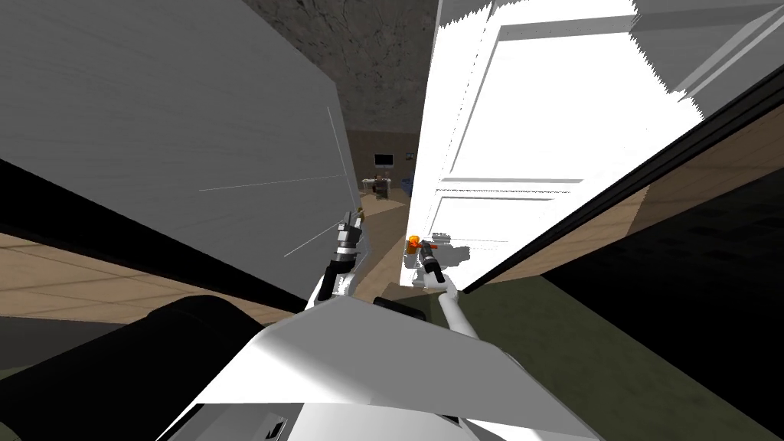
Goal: Push the door open
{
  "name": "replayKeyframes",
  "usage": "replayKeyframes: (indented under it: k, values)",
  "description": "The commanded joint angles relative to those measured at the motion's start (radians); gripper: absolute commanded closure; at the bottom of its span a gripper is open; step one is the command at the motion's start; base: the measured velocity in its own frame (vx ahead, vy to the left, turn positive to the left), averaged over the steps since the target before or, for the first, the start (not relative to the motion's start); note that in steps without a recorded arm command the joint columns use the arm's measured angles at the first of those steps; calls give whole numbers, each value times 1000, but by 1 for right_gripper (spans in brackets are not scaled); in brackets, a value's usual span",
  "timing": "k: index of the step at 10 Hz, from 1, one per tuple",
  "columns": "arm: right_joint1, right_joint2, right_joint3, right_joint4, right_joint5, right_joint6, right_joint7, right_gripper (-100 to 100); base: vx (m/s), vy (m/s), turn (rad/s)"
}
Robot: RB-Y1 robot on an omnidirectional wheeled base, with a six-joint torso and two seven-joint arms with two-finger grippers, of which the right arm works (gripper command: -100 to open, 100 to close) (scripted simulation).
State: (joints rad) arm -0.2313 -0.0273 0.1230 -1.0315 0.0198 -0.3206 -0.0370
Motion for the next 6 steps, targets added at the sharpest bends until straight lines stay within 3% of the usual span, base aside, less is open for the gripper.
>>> replayKeyframes:
  k: [1, 6]
  values:
    - [-20, -8, -29, 24, -3, -16, 7, 100, 116, 110, -73]
    - [-30, -18, -102, 38, -16, -17, 25, 100, 131, 141, -79]
